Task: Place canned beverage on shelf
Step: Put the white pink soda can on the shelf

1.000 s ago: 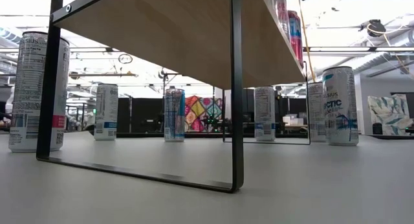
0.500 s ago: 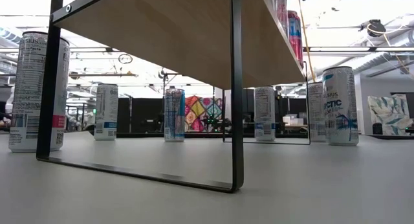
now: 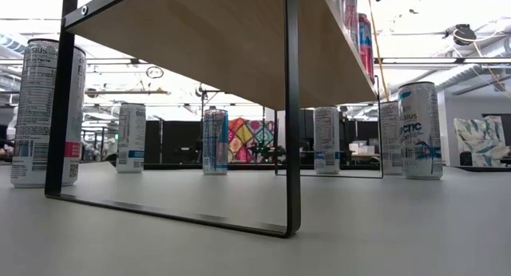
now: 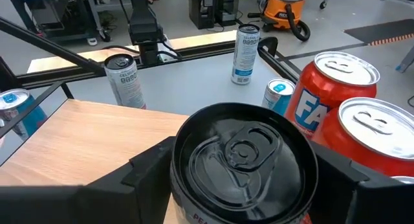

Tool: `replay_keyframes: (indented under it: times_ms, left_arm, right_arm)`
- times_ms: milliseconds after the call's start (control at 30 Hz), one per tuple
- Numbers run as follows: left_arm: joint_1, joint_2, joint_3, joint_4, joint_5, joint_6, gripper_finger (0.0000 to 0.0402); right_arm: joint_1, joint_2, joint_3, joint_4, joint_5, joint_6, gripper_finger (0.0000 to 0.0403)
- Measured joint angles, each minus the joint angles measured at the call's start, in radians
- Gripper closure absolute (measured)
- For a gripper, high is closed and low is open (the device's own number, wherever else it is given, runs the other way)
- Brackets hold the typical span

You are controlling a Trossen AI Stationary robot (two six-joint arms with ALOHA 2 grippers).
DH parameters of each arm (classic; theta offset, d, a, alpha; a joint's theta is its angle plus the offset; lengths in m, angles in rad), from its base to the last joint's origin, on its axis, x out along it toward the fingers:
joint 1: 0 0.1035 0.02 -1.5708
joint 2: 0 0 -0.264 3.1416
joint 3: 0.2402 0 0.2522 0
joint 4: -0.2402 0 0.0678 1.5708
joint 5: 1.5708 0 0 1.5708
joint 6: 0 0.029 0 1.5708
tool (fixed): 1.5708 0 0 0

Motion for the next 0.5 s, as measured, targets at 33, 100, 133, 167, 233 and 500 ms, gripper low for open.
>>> replay_keyframes:
  times_ms: [33,100,133,167,233,500]
  left_arm:
    - [0.0,0.0,0.0,0.0,0.0,0.0,0.0037]
    - [0.0,0.0,0.0,-0.001,0.0,0.0,0.0037]
    - [0.0,0.0,0.0,-0.001,0.0,0.0,0.0037]
    - [0.0,0.0,0.0,-0.001,0.0,0.0,0.0037]
    - [0.0,0.0,0.0,-0.002,0.0,0.0,0.0037]
    - [0.0,0.0,0.0,-0.003,-0.001,0.0,0.0037]
  right_arm:
    - [0.0,-0.001,0.0,-0.002,-0.015,-0.001,0.0148]
    - [0.0,-0.002,0.0,-0.003,-0.038,-0.002,0.0148]
    - [0.0,-0.002,0.0,-0.002,-0.041,-0.001,0.0148]
    - [0.0,-0.002,0.0,-0.003,-0.041,0.0,0.0148]
    - [0.0,-0.002,0.0,-0.003,-0.043,0.002,0.0148]
    - [0.0,-0.002,0.0,-0.004,-0.044,0.006,0.0141]
